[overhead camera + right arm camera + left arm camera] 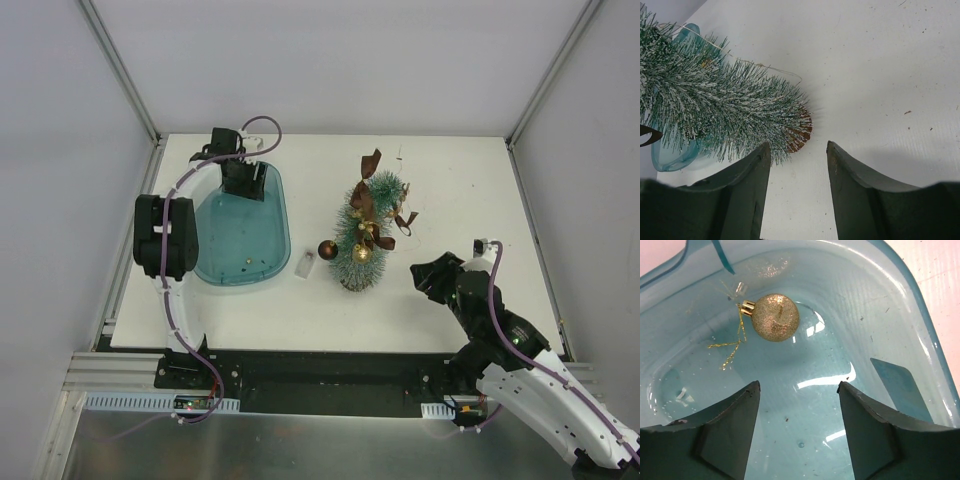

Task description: Decorate the small christmas tree

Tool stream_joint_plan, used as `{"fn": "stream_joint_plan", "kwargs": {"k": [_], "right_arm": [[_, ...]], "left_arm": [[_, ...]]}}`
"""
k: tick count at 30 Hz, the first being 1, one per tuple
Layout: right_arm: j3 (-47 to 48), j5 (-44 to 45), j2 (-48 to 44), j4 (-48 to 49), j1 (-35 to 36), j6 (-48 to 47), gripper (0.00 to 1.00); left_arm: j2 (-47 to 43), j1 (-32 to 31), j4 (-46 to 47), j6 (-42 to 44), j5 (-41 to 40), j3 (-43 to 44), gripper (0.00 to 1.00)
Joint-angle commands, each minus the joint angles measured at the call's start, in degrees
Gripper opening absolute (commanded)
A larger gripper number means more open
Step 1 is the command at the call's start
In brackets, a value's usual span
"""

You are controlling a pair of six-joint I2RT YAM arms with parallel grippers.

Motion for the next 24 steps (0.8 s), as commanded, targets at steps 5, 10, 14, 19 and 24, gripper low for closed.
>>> {"fn": "stream_joint_plan", "kwargs": {"k": [5,10,14,19,24], "right_arm": [[-1.16,-1.46,-0.53,4.82,-0.19,-1.74,0.51],[-1.42,-2.25,-0.62,6.31,-0.10,-2.54,0.50],[-1.86,-2.60,-0.71,7.28,-0.10,-2.80,0.50],[-2.56,-3.13,-1.23,7.98,-0.01,-2.98,0.50],[-2.65,-3.31,-1.93,8.16,0.16,-2.98,0.50]], "left_arm": [[2.75,-1.58,1.04,-5.08,-1.97,4.28,0.64],[5.22,-1.67,1.57,-6.31,-4.08,7.45,0.63],[5.92,-1.76,2.18,-6.14,-5.31,8.42,0.63],[6.89,-2.20,2.09,-5.70,-8.12,10.00,0.63],[8.29,-2.81,1.92,-3.85,-9.44,11.84,0.61]]}}
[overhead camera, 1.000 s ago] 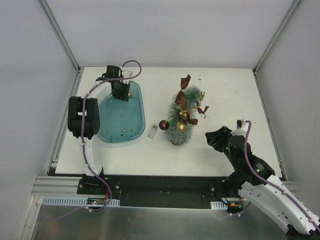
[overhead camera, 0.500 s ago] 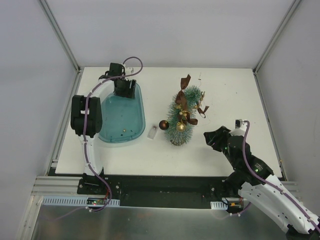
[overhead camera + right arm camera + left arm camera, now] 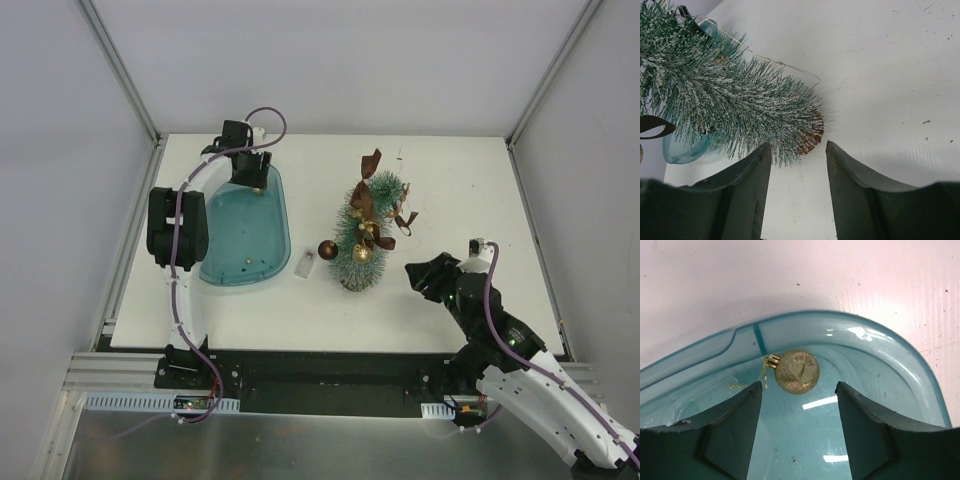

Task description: Decorate the small christmas tree

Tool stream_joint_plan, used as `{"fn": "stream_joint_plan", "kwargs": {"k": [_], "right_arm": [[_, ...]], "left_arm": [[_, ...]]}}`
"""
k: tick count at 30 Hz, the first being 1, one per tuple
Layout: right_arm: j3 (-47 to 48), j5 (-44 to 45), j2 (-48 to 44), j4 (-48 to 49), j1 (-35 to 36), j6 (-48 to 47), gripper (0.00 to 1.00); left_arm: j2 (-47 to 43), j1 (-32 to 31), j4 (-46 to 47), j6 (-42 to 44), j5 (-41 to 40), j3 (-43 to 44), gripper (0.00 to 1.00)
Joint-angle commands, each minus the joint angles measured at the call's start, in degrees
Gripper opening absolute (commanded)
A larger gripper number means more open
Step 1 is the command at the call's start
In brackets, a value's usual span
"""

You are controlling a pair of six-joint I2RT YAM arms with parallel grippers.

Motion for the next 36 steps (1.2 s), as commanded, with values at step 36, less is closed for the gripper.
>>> {"fn": "stream_joint_plan", "kwargs": {"k": [36], "right_arm": [[1.29,-0.22,-2.12,1.23,1.02,-1.87,0.47]], "left_arm": [[-25.01,-2.64,-0.75,8.53,2.56,-20.98,0.25]]}}
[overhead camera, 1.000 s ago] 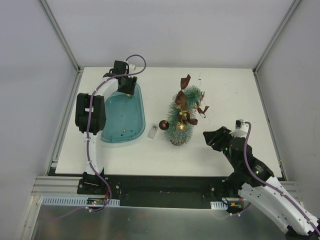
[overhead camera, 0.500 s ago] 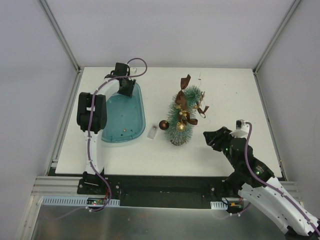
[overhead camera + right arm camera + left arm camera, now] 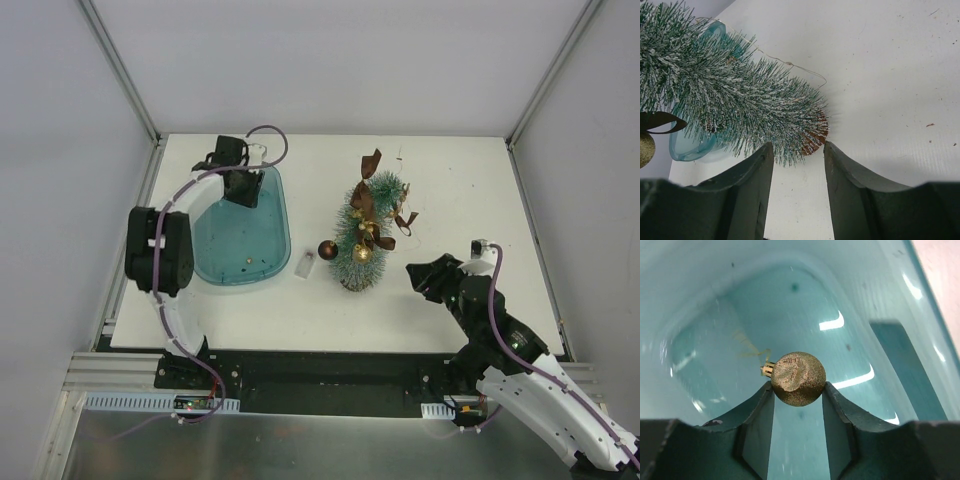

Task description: Decorate the small christmas tree

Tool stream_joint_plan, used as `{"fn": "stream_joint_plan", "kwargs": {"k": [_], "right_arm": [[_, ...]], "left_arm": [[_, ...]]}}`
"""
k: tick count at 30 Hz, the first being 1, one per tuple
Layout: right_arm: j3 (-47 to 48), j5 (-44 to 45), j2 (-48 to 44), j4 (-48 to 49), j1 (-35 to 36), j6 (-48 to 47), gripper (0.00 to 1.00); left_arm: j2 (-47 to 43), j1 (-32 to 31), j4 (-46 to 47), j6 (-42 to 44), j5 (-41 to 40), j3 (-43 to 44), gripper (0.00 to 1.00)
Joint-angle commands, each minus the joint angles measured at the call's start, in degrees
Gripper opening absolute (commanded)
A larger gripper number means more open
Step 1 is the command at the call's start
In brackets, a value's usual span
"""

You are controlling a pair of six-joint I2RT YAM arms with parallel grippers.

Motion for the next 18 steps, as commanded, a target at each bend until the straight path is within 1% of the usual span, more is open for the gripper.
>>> {"fn": "stream_joint_plan", "kwargs": {"k": [1,5,10,11,14,18], "right_arm": [[1.49,-0.24,-0.33,1.18,0.43,-1.39,0.47],[1.49,-0.25,-0.42,1.01,0.52,-2.17,0.47],[1.49,-0.07,-0.68,-0.04,0.43,-3.32,0.47],[1.49,0.02,-0.85,-0.31,0.43,-3.49,0.47],[1.57,0.63,-1.82,-1.10,0.52,-3.93,0.47],[1.84,1.25,-2.96,-2.50,0.43,-3.94,0.48]], "left_arm": [[-16.37,-1.62,-1.91,2.61,4.26,-8.75,0.25],[-27.89,-4.07,-6.65,5.07,7.86,-16.32,0.26],[-39.76,-10.84,-12.89,9.47,13.93,-23.87,0.27],[-41.17,-12.15,-13.51,9.91,14.81,-25.28,0.27],[-41.45,-13.92,-15.54,10.09,17.01,-27.92,0.26],[-42.42,-15.68,-17.29,10.00,18.58,-26.80,0.24]]}}
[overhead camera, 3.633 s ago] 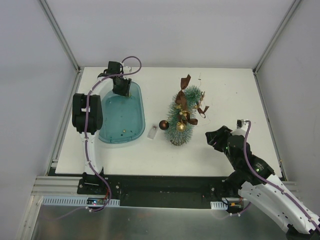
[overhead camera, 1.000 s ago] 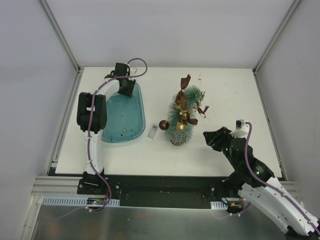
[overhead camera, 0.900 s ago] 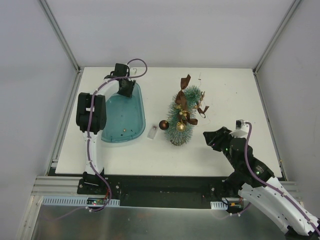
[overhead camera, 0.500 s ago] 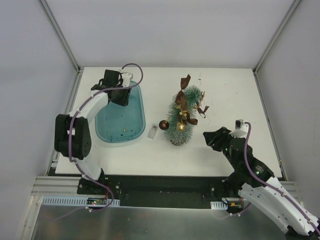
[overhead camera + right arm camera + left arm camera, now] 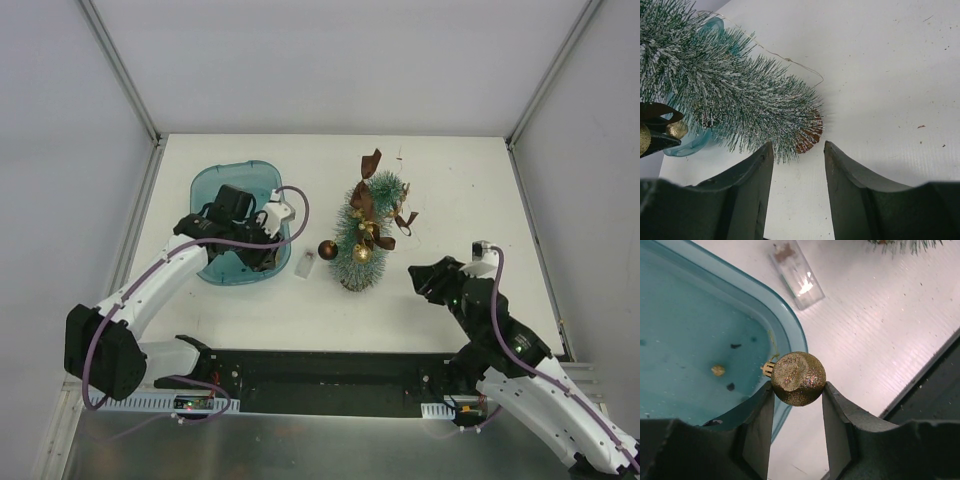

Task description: Decorate the small christmas tree

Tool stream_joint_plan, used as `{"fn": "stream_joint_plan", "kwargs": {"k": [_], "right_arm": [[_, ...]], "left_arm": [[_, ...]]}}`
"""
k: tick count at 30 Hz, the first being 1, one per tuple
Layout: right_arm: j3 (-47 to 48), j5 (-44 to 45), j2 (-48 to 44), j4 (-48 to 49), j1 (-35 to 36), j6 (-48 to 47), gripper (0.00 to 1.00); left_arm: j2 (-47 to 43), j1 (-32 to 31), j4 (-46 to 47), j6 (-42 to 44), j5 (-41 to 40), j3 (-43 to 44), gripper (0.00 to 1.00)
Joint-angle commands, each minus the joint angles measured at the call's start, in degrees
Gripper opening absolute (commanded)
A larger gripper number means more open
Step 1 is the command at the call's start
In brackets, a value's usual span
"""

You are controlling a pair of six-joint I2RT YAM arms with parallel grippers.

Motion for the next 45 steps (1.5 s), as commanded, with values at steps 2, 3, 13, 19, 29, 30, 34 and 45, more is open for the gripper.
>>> {"fn": "stream_joint_plan", "kwargs": {"k": [2,3,13,19,29,30,34,45], "right_arm": [[2.01,1.36,-1.67,-1.31,0.21,-1.22,0.48],[2.10,1.45,-1.76,-1.74,0.30,-1.22,0.48],[1.75,1.71,-2.82,-2.10,0.30,-1.05,0.48],[1.13,2.32,-5.28,-3.50,0.30,-0.70,0.48],[2.72,2.94,-5.10,-5.97,0.21,-1.40,0.49],[2.54,2.85,-5.10,-5.88,0.21,-1.23,0.49],[2.28,3.38,-4.93,-5.88,0.21,-1.22,0.49],[2.36,3.56,-3.61,-6.05,0.21,-1.22,0.49]], "left_arm": [[-0.76,-0.95,-6.08,1.65,6.05,3.70,0.23],[-0.59,-0.95,-7.31,1.91,7.19,5.11,0.23],[1.43,-9.81,-20.42,12.01,10.03,5.31,0.28],[1.96,-13.61,-16.48,12.29,8.70,-0.67,0.27],[6.53,-15.10,-3.03,2.98,3.07,-5.33,0.31],[6.62,-15.10,-1.63,2.19,2.99,-6.03,0.32],[7.50,-15.10,2.33,-0.02,2.37,-9.02,0.33],[10.40,-16.60,7.00,-2.39,1.14,-11.05,0.45]]}}
